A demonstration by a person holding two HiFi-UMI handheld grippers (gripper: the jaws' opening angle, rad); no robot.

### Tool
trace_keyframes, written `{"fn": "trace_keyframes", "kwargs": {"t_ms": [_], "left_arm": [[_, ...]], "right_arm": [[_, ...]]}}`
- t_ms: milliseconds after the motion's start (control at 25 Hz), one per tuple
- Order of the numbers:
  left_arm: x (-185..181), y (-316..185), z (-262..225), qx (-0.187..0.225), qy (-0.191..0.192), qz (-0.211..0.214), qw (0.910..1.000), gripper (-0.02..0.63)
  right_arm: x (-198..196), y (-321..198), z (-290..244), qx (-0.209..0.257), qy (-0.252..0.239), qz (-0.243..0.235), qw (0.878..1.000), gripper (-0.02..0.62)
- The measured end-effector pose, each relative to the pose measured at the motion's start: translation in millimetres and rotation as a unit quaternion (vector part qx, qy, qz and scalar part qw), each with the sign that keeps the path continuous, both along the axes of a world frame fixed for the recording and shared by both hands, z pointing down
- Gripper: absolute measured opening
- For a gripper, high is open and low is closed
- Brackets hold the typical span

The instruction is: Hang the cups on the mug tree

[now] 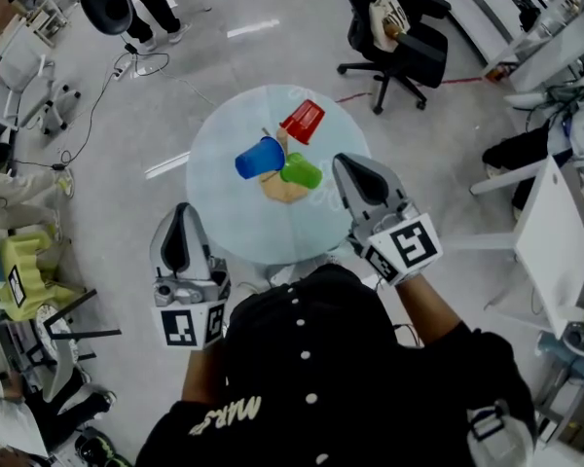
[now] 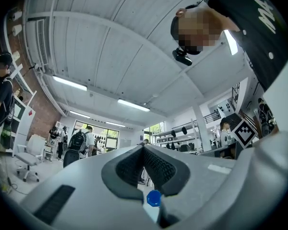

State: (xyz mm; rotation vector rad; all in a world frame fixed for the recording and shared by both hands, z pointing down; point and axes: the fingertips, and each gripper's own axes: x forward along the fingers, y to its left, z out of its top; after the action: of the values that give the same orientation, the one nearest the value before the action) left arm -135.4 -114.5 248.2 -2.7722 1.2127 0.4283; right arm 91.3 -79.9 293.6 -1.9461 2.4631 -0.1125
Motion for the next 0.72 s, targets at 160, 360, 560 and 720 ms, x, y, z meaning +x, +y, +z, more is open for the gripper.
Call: {"fn": "trace_keyframes", "kwargs": {"t_ms": [160,360,560,720], "left_arm": [[-7.0,-8.2,0.2,-0.004,-0.006,-0.014,0.9999,-0.002],[-15.8,-16.2,-1.2,-0.007,-0.007,-0.025,0.9996,-0.002],[-22.2,-23.0,3.1,-0.022,-0.004,-0.027,0.9994,-0.002],[-17.9,-28.5,5.9,-0.024,-0.006,-0.031,0.9992,-0.002]], "right_arm": [[22.2,4.8,-15.7,0.033,0.018,0.032,0.999,0.000],[44.8,7.1,-22.8,0.045,-0.001,0.061,0.997,0.000],[56.2,7.7,-26.5,0.057,0.002,0.088,0.995,0.002],[61.1,2.2,-24.3,0.058,0.008,0.089,0.994,0.000]]}}
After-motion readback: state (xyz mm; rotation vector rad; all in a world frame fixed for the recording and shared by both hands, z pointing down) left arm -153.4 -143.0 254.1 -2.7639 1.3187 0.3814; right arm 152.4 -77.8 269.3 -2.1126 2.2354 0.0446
